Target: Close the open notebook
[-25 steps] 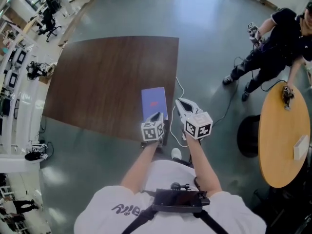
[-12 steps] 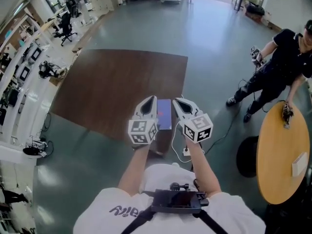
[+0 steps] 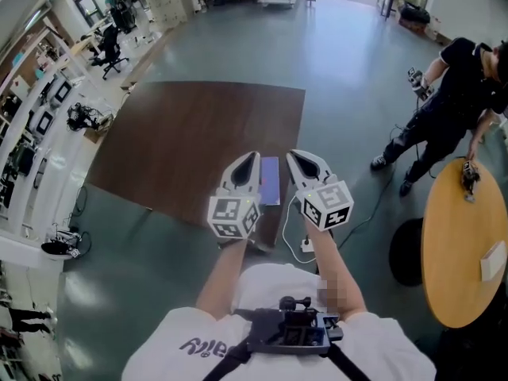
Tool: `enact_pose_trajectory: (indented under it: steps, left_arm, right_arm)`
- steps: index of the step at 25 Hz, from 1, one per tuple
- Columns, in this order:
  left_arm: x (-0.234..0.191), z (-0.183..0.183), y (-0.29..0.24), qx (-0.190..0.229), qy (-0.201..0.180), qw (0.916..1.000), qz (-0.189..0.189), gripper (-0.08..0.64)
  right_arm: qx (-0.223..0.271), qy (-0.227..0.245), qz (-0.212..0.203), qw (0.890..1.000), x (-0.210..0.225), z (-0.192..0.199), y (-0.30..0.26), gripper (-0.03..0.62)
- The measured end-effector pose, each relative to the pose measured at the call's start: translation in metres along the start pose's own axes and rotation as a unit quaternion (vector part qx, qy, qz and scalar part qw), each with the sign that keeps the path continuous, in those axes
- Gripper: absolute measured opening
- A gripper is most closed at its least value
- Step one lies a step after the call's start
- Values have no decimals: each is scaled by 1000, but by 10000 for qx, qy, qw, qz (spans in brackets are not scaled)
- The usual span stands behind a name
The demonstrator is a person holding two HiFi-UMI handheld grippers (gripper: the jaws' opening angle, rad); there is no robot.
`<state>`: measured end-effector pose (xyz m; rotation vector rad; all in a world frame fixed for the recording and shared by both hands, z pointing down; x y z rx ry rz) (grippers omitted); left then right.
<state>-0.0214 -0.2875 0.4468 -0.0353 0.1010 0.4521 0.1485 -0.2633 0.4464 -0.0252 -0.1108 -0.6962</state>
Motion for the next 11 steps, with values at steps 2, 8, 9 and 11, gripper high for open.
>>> enact_pose_trajectory:
  steps: [2,8,9,11]
  left_arm:
    - [3,0,2,-16,-35,10000,14,5]
    - [27,-9,3,26,-132,9998,113,5]
    - [28,-9,3,36,-150,9998,106,5]
    - [29,-9,4,42,-179,9998,75,5]
  right_arm:
    - [12,14,49,10000,-1,-2,3,5]
    - [72,109,140,9998,1,-15,24,3]
    - [80,129,133,9998,1,-16,25,5]
    - [92,142,110,9998,1,-17,26,5]
Point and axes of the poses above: the fingertips, and each gripper's own axes: y backward along the fingers, x to its right, z out of its underside, the point moved 8 cm from there along y, backward along the fingers, and after that the axes turned 13 degrees about -z, right-handed, at the moved point
